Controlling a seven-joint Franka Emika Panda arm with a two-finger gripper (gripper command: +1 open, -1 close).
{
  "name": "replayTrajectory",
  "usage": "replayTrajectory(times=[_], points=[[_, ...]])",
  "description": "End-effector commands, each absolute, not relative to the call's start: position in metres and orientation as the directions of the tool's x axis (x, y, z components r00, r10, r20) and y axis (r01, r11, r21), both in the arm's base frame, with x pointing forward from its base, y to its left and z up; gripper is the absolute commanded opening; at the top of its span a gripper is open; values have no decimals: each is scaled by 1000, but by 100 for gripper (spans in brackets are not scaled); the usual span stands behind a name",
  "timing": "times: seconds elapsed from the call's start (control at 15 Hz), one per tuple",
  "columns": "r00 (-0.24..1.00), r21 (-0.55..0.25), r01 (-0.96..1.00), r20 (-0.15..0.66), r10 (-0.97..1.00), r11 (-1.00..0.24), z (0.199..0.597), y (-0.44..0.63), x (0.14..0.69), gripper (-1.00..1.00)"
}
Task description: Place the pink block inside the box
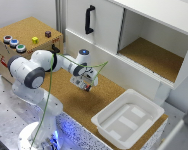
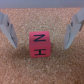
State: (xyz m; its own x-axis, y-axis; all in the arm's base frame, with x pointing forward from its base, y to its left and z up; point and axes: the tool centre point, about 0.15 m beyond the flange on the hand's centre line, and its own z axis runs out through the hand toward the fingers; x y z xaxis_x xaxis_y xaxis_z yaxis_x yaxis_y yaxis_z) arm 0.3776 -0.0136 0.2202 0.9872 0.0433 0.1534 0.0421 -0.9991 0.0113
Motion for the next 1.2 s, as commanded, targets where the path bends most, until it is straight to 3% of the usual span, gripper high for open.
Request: replayTrajectory(times=[0.0,0.47,1.13], points=[[990,28,26,135,30,-999,215,4,384,-100],[988,18,-12,157,-9,-1000,227,8,361,-100],[922,84,-259,319,-220,-962,319,-150,316,-100]])
